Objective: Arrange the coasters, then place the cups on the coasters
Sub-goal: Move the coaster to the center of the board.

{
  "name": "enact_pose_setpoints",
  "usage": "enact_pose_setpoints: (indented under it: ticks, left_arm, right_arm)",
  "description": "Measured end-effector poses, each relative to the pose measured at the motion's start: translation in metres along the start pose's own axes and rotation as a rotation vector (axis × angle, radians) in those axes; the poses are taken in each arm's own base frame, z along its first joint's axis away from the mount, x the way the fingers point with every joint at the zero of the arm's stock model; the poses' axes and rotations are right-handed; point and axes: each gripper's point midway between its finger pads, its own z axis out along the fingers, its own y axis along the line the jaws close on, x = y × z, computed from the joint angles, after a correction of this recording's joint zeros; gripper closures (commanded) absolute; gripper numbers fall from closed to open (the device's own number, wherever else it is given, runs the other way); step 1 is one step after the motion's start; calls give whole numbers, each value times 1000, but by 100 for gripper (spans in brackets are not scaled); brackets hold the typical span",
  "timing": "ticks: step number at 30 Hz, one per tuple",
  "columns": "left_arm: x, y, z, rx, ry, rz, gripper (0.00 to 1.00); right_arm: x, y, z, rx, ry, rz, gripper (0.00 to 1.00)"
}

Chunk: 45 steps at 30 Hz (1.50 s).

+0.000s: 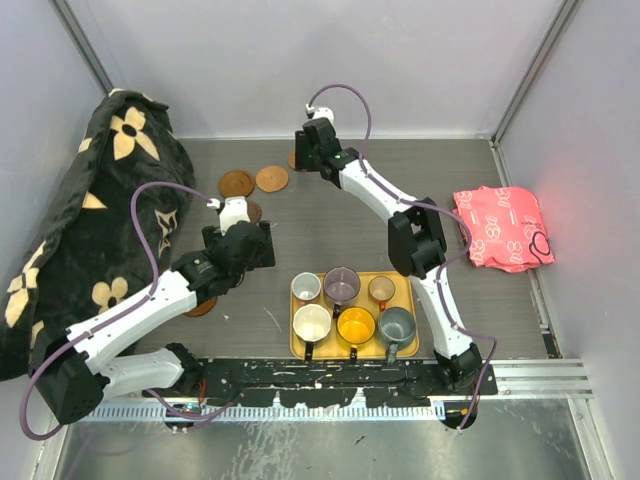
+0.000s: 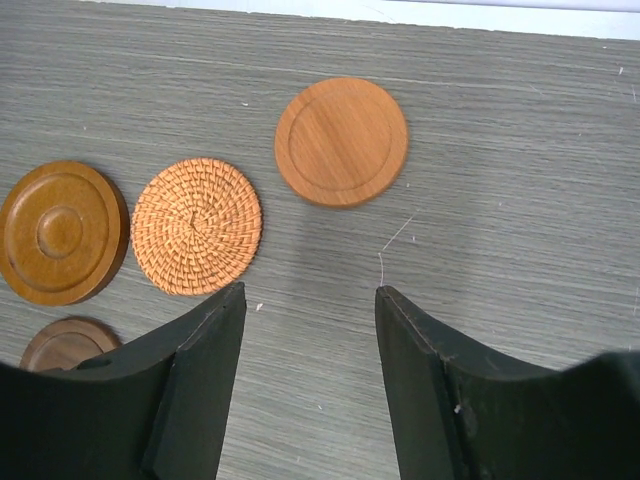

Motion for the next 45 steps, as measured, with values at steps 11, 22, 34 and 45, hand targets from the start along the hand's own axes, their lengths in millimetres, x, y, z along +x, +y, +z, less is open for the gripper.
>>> enact_pose_setpoints:
  ticks: [11, 22, 34, 45]
  left_arm:
    - [1, 0, 0, 2, 4, 2, 2]
    - [5, 1, 1, -2, 10, 5, 2]
    - [12, -1, 6, -6, 35, 4, 2]
    - [20, -3, 12, -13, 64, 22, 2]
  right_arm:
    - [-14, -6, 5, -22, -19, 15, 47]
    - [-18, -5, 30, -59, -94, 34, 43]
    - [14, 0, 73, -124, -109, 123, 38]
    - [5, 3, 86, -176, -163, 227, 37]
